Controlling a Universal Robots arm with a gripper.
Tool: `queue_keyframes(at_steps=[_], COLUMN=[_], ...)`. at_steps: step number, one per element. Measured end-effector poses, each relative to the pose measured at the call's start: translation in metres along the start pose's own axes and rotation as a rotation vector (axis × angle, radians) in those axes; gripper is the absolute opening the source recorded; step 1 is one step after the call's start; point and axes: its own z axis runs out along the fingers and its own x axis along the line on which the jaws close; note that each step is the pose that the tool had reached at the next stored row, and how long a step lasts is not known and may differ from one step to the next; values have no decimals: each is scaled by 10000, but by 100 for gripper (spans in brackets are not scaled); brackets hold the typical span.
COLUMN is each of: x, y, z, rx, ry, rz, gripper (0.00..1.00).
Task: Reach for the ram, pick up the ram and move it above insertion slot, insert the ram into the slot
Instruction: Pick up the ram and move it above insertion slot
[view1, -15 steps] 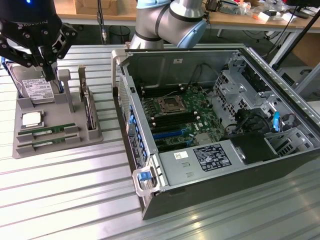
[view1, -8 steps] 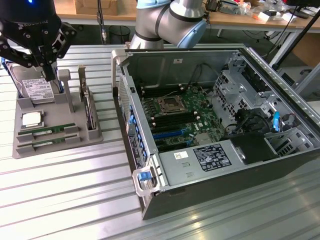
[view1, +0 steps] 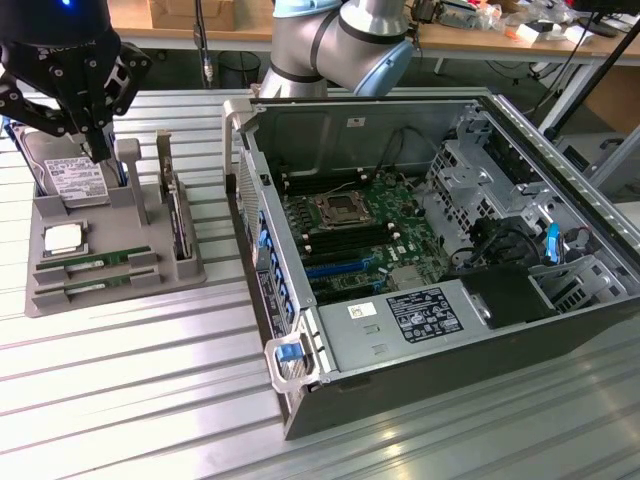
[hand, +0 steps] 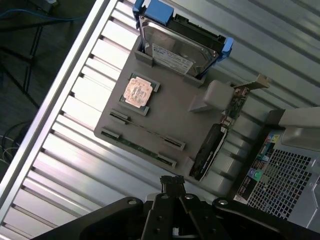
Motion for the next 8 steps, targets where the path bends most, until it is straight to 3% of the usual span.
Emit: queue_keyframes(at_steps=[8], x=[0], y=[0], z=[0], rx=[-24], ry=[44], rz=[-982], gripper=[11])
